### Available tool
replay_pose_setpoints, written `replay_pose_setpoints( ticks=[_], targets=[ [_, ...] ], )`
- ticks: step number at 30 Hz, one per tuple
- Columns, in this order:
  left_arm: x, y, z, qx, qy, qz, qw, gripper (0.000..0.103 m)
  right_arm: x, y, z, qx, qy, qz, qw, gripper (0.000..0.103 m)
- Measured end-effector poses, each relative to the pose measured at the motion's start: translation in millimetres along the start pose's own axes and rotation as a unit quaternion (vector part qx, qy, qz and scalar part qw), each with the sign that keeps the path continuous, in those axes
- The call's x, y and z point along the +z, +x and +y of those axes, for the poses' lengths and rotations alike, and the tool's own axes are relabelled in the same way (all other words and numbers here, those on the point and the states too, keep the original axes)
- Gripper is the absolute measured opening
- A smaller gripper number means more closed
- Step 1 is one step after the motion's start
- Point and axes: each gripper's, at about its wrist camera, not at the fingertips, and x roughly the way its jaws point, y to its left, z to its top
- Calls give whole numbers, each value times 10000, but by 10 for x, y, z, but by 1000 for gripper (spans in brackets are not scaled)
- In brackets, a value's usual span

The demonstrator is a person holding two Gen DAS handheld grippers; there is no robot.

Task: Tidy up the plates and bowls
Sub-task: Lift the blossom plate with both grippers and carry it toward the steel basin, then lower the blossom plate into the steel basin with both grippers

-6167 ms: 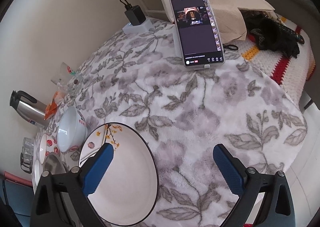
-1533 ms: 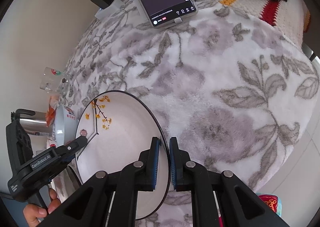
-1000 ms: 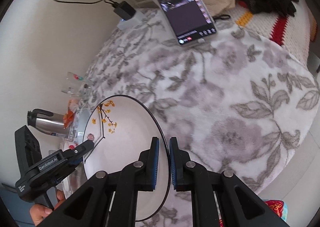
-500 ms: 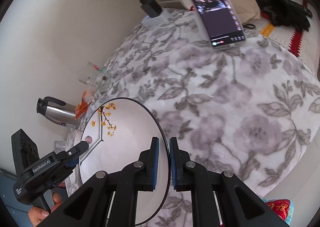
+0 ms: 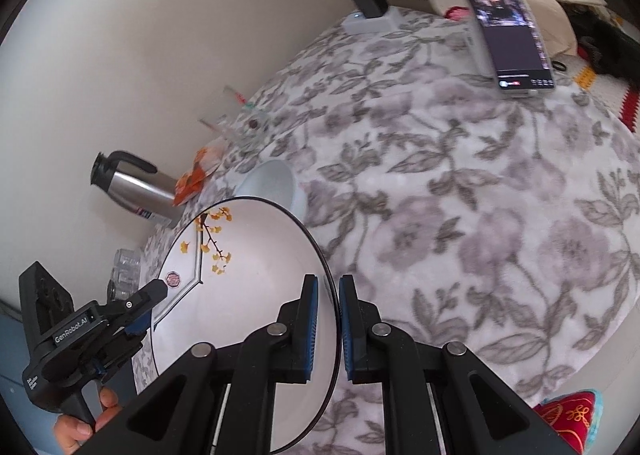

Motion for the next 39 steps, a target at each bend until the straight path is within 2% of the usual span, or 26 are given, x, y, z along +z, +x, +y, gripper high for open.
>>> replay_pose_setpoints(
  ticks=[15,19,33,39],
  targets=[
    [-148,-479,715,-47,-740,-432,9963,25,-295,240,606,185,-583,216,9979,12],
    [-195,-544,918,50,-900,-473,9948,25,-393,342,737,177,-725,337,9966,12],
    [-280,-360,1406,404,-1407,-135,9891,25,-575,773,872,-87,-900,793,9927,12],
    [-296,-233,1506,567,-1479,21,9874,25,-558,847,858,-112,-879,835,9926,12]
  ],
)
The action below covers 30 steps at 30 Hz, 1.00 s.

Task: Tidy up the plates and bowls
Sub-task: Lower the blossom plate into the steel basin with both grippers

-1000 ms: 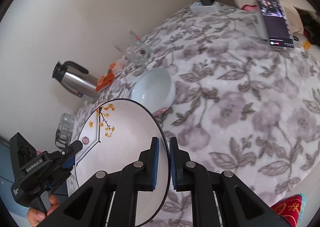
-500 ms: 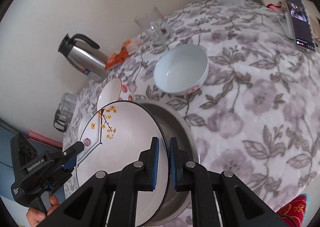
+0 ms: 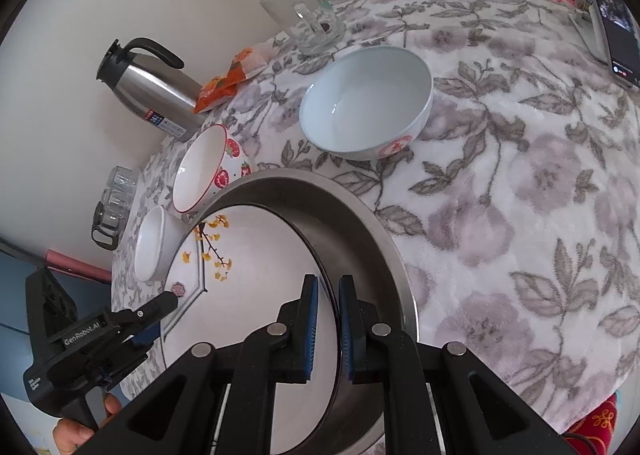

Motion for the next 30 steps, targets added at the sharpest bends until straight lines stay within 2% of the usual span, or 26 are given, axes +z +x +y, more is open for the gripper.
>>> replay_pose_setpoints(
  ticks=[8,15,20,30],
  targets=[
    [0,39,-25,200,118,-33,9997,25,29,42,11,-119,-70,-31,9999,13],
    [10,49,-20,126,79,-36,9999,25,40,110,-46,-135,-1,45,9999,13],
    [0,104,-36,223,136,44,9996,25,50,127,-62,-93,-11,67,9999,13],
    [-16,120,-69,118,169,70,9998,25,71,118,-80,-263,-163,-6,9995,13]
  ],
)
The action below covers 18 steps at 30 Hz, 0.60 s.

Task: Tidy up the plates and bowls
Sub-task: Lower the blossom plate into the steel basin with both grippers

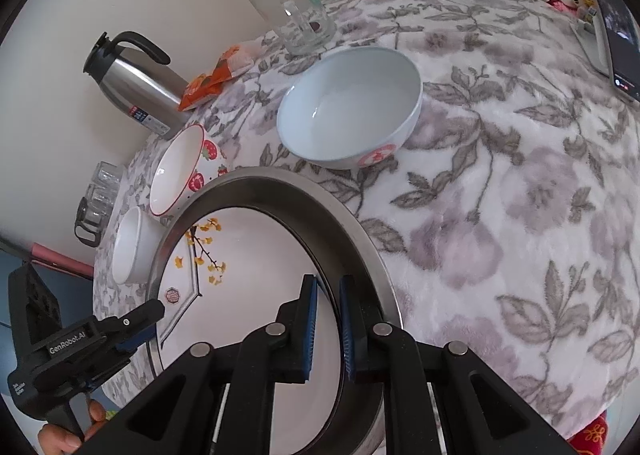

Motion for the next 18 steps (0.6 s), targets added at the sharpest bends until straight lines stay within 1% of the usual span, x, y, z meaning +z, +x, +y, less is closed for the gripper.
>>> replay_pose_setpoints(
  ticks=[17,18],
  targets=[
    [5,4,-12,58,6,-16,10000,25,-4,22,-6,23,-11,82,10000,13],
    [6,4,-12,59,-1,-15,10000,26,-2,21,-8,34,-13,92,10000,13]
  ],
)
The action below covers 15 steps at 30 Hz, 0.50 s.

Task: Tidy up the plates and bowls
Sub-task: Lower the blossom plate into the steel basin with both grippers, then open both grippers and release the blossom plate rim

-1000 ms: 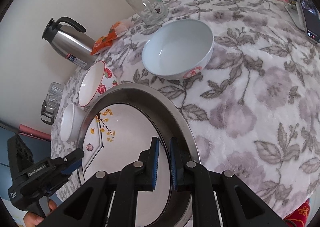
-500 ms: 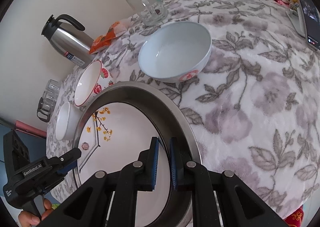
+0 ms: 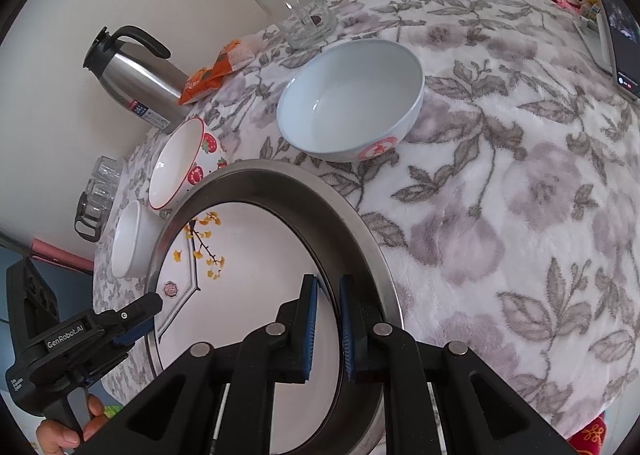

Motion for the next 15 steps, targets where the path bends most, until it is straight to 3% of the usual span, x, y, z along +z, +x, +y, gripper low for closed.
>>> replay_pose_setpoints(
  ticks=[10,15],
  targets=[
    [6,-45,2,20,-10,-15,10000,28,9,-20,2,25,2,54,10000,14],
    [1,-138,-24,57,41,-166,9998,31,33,-155,-4,19,-14,-183,9998,17]
  ],
)
